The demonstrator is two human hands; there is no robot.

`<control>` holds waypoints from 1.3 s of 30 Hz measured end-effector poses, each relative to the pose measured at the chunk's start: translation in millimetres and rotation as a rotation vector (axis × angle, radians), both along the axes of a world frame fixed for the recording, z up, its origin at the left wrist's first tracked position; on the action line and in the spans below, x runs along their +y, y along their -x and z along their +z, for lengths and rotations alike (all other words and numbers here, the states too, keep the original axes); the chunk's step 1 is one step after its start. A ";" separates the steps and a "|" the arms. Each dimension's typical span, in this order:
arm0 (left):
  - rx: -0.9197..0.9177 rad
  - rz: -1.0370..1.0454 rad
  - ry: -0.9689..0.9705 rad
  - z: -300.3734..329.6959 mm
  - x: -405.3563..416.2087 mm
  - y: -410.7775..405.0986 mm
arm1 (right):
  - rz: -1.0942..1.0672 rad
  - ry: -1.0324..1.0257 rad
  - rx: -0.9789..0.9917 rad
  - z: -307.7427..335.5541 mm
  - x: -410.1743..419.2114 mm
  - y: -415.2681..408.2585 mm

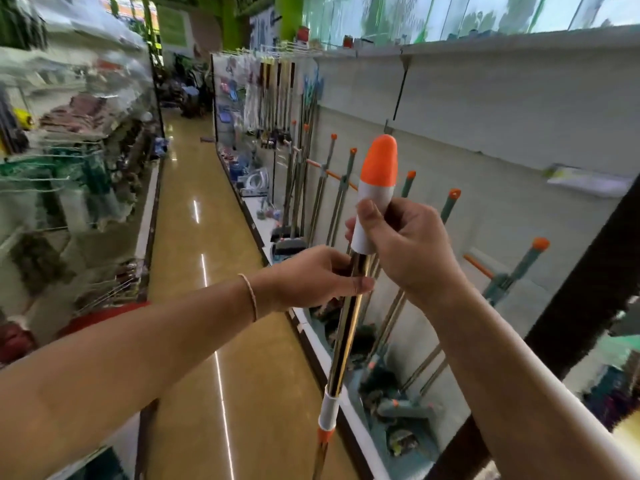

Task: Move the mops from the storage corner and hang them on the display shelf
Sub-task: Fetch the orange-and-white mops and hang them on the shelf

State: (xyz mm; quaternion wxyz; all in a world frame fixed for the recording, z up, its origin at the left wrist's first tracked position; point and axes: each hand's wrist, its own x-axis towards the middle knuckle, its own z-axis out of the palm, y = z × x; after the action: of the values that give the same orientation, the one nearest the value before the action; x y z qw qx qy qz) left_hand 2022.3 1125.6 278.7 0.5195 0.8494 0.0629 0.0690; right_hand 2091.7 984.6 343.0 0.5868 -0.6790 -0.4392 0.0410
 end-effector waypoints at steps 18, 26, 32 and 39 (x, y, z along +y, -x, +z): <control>0.042 0.279 0.004 18.1 205.9 -98.4 | 0.306 -0.108 0.052 -4.2 250.9 -148.4; 0.031 0.429 -0.028 30.5 299.0 -111.6 | 0.426 -0.105 0.005 8.3 360.2 -168.9; 0.007 0.527 -0.061 23.3 394.6 -103.3 | 0.479 -0.104 -0.052 5.9 465.4 -164.2; -0.001 0.640 -0.276 41.6 507.8 -73.9 | 0.551 -0.136 -0.118 22.4 597.5 -140.9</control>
State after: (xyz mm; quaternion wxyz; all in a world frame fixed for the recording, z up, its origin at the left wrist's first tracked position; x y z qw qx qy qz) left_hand 2096.2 1633.3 320.3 0.3516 0.8489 0.3157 0.2368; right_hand 2232.5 1582.1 365.3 0.5711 -0.4944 -0.6423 0.1297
